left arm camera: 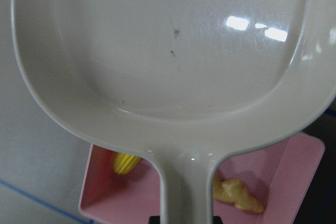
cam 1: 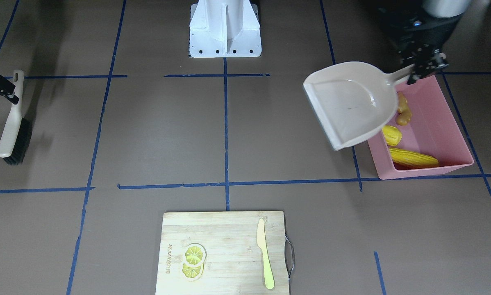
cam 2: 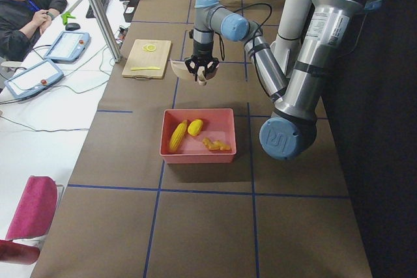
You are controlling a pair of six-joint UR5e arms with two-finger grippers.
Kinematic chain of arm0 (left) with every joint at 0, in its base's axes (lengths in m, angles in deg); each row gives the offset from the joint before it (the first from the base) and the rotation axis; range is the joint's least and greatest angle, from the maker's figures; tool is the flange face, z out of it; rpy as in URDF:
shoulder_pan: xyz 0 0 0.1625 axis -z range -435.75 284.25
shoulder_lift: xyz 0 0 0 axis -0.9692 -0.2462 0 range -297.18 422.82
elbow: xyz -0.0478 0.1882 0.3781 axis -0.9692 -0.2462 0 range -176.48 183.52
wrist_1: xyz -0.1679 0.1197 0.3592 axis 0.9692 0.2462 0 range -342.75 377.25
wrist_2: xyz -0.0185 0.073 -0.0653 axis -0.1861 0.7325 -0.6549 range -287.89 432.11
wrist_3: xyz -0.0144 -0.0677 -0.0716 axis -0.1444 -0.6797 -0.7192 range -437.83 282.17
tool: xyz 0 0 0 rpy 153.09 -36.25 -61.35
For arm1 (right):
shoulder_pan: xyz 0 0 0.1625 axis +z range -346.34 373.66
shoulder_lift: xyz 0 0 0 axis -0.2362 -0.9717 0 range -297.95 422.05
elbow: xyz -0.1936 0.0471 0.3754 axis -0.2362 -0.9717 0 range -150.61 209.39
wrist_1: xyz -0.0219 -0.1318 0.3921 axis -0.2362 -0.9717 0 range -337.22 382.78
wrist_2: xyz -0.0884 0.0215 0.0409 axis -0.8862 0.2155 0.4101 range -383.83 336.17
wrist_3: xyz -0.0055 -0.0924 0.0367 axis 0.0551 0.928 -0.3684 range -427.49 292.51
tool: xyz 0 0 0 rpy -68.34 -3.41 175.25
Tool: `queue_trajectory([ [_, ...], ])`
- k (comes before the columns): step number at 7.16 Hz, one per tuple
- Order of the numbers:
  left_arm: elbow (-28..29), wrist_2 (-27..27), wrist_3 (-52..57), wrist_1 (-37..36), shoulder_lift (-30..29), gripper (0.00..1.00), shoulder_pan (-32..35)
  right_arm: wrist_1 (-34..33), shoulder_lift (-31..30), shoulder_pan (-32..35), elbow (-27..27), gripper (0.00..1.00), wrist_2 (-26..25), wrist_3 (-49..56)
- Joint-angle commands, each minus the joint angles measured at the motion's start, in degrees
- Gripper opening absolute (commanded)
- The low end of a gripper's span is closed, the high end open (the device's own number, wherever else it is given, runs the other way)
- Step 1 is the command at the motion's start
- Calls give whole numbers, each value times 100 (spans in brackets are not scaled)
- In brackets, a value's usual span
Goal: Sweep and dump trash into bin
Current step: 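Lower the empty dustpan with the left gripper while the right sets down the brush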
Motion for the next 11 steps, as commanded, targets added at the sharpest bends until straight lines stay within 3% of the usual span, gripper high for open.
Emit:
queue_trajectory([
  [1, 686, -13, 129, 1094, -165, 6, -529, 225, 48, 175, -24, 100, -64, -47],
  [3, 1574, -222, -544, 2528, -165, 5, -960, 444, 66, 219, -41, 100, -99, -55],
  [4, 1656, -250, -827, 2761, -174, 5, -1031, 454, 92, 219, -50, 100, -160, -56],
  [8, 2315, -233, -908, 2780, -551, 6, -1427, 454, 101, 210, -51, 100, -161, -64],
  [11, 2369, -224, -900, 2772, -631, 12, -1541, 454, 127, 210, -42, 100, -152, -135],
])
